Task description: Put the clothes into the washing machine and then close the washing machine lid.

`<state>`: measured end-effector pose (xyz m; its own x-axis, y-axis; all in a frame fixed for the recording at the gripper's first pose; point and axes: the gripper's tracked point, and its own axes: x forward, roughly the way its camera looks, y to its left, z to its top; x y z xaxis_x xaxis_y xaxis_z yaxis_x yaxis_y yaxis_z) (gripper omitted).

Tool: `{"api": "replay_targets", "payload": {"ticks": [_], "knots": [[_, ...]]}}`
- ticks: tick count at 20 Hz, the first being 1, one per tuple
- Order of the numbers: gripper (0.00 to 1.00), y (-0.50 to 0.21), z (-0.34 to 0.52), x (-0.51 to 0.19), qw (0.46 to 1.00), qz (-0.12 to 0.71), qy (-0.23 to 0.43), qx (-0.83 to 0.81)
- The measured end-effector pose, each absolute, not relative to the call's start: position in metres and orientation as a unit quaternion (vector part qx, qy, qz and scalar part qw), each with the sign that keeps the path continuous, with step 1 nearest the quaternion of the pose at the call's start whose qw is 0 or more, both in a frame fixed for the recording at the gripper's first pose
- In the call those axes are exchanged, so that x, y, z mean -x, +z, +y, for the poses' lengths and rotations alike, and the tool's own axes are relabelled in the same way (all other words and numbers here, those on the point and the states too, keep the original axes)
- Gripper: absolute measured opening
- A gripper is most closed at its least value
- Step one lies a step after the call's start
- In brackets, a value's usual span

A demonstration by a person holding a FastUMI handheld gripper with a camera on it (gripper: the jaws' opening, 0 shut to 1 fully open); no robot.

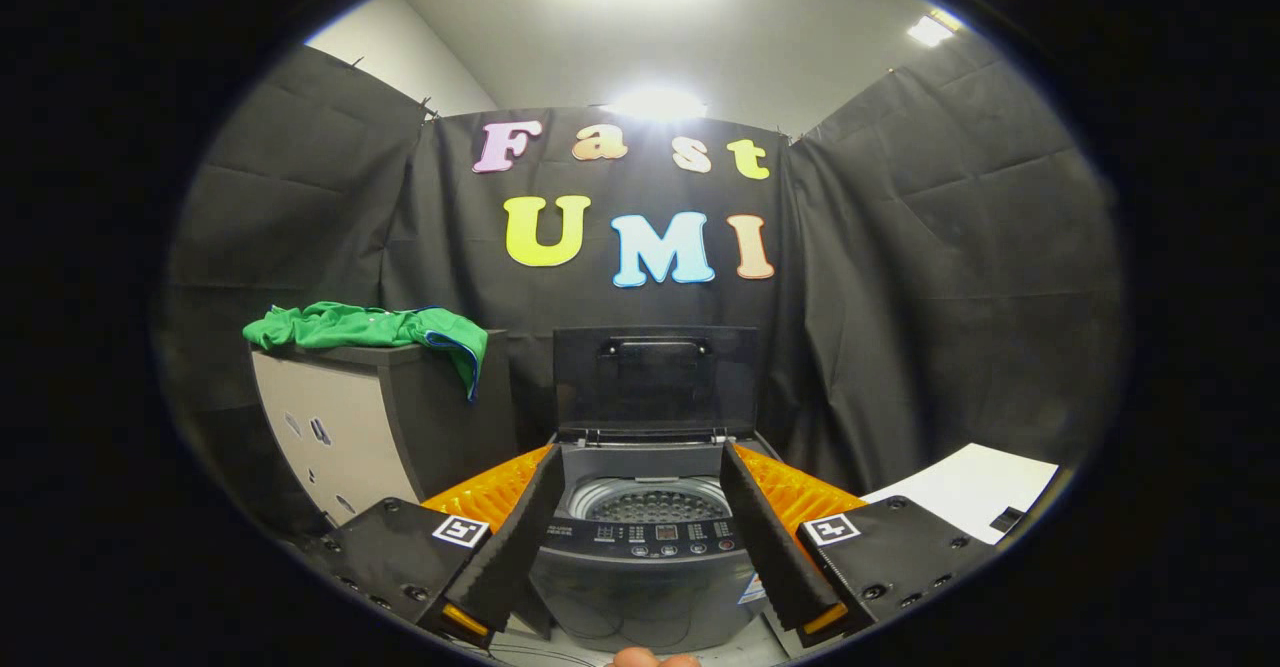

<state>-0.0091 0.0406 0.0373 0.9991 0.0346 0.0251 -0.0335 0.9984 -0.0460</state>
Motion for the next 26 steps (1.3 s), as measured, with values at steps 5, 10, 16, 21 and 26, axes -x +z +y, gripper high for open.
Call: {"api": "replay_targets", "payload": {"ticks": [5,10,16,21,26], "knots": [[0.98,0.087,0.092,-0.008,0.997,-0.020,0.060,0.041],[0.99,0.146,0.170,-0.020,0.988,-0.030,0.134,0.075],[1.00,0.192,0.263,-0.040,0.971,0.010,0.236,0.033],[1.00,0.205,0.323,-0.066,0.965,0.049,0.255,0.045],[1.00,0.207,0.380,-0.086,0.956,0.087,0.272,0.070]]}}
